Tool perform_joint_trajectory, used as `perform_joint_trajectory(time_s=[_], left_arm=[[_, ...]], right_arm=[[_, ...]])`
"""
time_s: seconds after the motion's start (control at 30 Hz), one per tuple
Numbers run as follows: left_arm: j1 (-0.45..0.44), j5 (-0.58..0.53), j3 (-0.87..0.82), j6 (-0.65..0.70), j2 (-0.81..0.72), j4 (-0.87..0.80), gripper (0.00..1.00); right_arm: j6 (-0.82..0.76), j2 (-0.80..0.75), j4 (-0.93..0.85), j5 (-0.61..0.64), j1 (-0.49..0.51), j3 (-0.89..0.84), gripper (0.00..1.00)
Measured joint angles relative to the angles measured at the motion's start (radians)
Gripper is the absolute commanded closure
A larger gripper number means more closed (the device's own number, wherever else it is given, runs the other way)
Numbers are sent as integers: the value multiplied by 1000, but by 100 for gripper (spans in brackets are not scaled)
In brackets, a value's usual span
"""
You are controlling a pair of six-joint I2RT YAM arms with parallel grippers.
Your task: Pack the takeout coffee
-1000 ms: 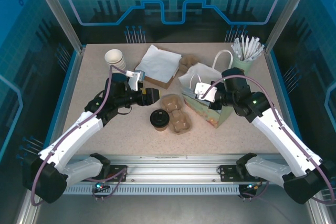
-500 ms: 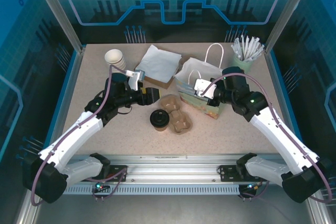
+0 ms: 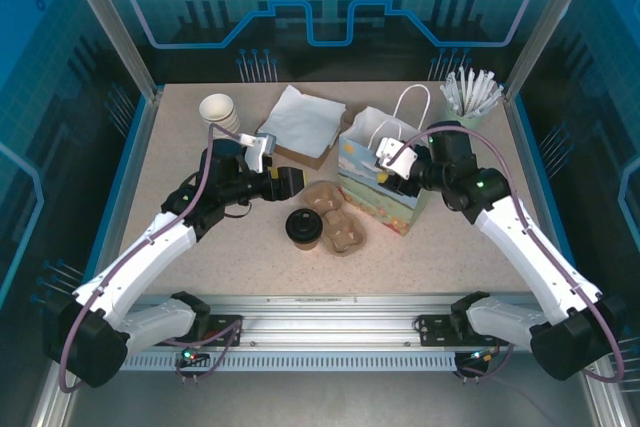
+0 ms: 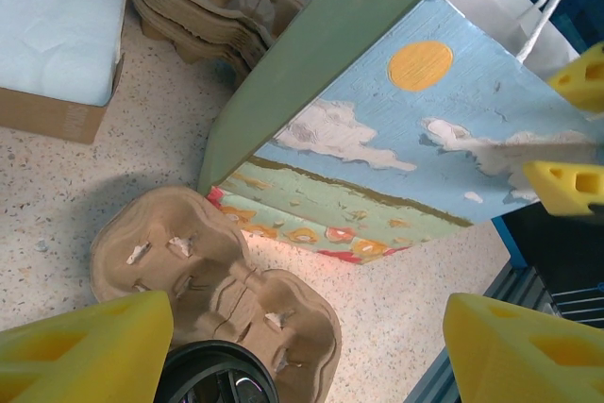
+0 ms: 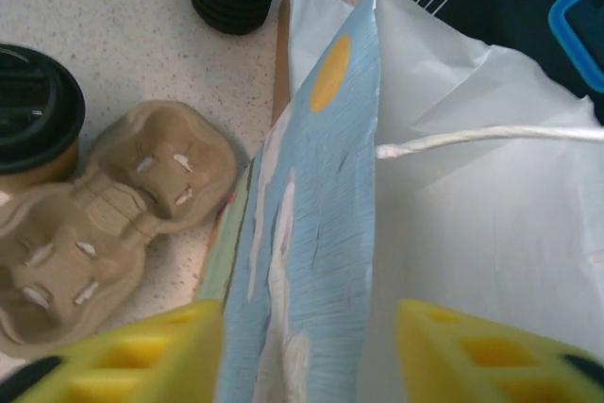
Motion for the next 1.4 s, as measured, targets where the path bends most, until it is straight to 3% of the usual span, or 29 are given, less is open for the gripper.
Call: perform_joint_trajectory(time_s=[0.17, 0.33, 0.43, 0.63, 0.77, 1.03, 1.4], left_arm=[[0, -1, -1, 0, 0, 0, 23], [0, -4, -10, -3, 0, -13, 23], [2, -5, -10, -9, -4, -37, 23], [40, -5, -11, -32, -39, -109, 22], [70, -3, -16, -48, -57, -150, 22], [90, -7, -56, -71, -73, -172, 23], [90, -62, -84, -87, -74, -171, 23]], right_arm=[[141, -12, -67, 61, 8, 87, 27], [316, -98, -148, 187, 78, 132, 28], [430, -140, -208, 265, 171, 183, 23], [582, -203, -253, 391, 445, 174, 23], [672, -136, -260, 445, 570, 116, 25], [860, 138, -162, 438, 582, -63, 35], [941, 406, 7, 414, 504, -72, 51]])
